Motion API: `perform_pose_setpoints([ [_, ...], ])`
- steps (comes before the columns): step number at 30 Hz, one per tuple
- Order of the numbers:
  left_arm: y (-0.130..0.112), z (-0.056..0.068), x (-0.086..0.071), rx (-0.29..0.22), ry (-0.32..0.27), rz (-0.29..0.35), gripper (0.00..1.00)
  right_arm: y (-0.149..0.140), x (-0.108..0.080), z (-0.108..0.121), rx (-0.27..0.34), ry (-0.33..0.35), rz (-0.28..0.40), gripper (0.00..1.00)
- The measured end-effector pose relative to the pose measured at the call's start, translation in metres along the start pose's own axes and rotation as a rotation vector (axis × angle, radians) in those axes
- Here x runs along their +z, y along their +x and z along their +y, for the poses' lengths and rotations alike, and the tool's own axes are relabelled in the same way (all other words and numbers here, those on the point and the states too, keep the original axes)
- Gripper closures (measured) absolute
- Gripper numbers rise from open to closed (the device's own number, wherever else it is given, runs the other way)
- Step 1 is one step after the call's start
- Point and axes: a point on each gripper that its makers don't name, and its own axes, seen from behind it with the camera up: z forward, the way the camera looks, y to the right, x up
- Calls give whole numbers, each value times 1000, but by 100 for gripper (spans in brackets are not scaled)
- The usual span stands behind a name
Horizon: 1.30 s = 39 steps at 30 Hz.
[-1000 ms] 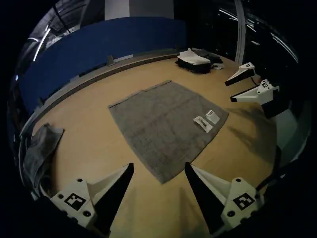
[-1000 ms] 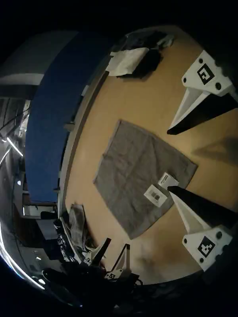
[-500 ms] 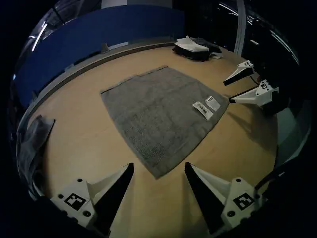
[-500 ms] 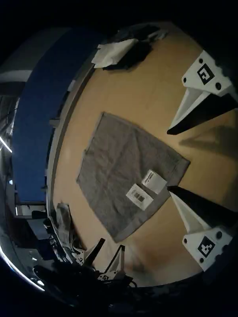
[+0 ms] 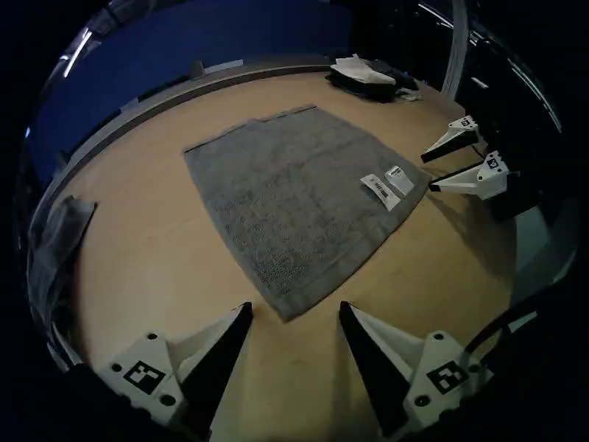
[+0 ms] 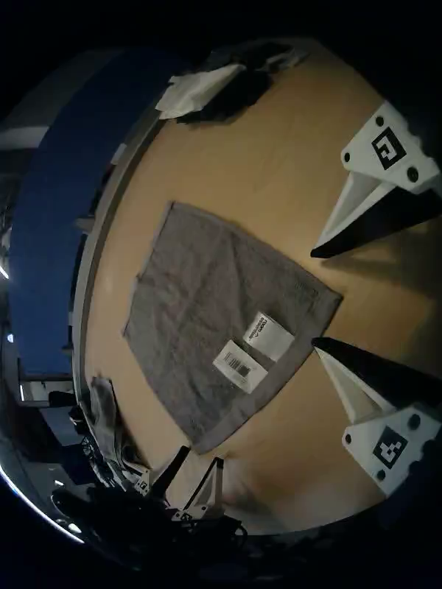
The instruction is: Fold towel
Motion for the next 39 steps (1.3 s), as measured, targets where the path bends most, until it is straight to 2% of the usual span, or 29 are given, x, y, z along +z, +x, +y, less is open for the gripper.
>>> perform_pose_setpoints([
  [7, 0, -2, 3, 1, 16, -12, 25, -4, 2, -3, 20, 11, -19, 35],
  [13, 0, -7, 4, 10, 38, -26, 47, -6, 2, -2, 34, 11, -28, 51],
  [17, 0, -7, 4, 9, 37, -33, 49, -7, 3, -3, 40, 18, -33, 65],
  [25, 0, -7, 3, 21, 44, -48, 78, -6, 2, -3, 34, 19, -40, 71],
  [29, 0, -7, 4, 24, 47, -49, 83, -6, 1, -4, 37, 25, -53, 76],
  [32, 0, -6, 4, 21, 45, -46, 85, -6, 1, -2, 45, 27, -58, 85],
  [39, 1, -5, 4, 12, 41, -46, 87, -6, 0, -2, 49, 23, -56, 89],
])
